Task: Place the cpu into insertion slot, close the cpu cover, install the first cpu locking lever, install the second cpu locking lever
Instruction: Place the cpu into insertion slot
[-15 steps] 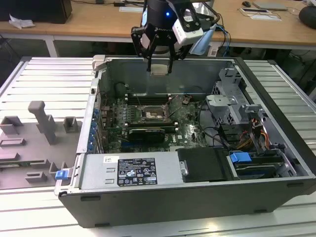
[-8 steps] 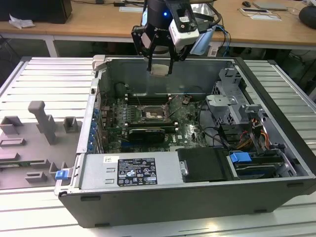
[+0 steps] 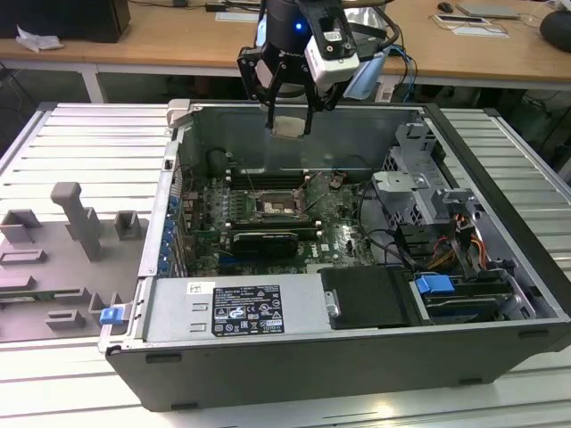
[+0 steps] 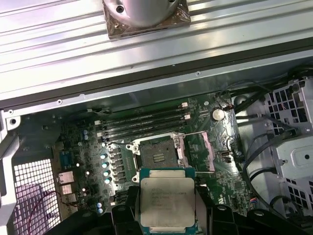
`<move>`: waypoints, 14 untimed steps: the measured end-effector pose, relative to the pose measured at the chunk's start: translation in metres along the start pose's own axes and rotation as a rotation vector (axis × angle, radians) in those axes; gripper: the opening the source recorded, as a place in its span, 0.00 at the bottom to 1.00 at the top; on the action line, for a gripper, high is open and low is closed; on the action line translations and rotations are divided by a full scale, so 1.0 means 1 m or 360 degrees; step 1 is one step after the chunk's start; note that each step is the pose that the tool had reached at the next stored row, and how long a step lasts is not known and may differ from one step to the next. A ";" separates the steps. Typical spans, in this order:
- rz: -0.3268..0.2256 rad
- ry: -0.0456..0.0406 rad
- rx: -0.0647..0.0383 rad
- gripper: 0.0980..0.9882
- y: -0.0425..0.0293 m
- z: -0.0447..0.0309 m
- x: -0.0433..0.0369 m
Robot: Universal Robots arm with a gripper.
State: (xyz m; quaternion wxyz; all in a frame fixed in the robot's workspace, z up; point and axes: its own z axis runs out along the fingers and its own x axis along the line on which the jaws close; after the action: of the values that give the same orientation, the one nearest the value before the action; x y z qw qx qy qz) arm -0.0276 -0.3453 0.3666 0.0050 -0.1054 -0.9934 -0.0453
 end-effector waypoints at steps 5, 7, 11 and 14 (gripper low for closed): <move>0.0024 -0.0002 0.0000 0.50 0.0000 0.0001 0.0000; 0.0030 -0.0003 0.0000 0.50 0.0000 0.0002 0.0000; 0.0057 -0.0005 -0.0001 0.50 0.0000 0.0004 0.0000; 0.0079 -0.0007 -0.0001 0.50 0.0000 0.0005 0.0000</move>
State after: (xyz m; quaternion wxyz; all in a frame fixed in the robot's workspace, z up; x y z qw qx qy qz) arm -0.0276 -0.3453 0.3661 0.0039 -0.1300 -0.9905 -0.0454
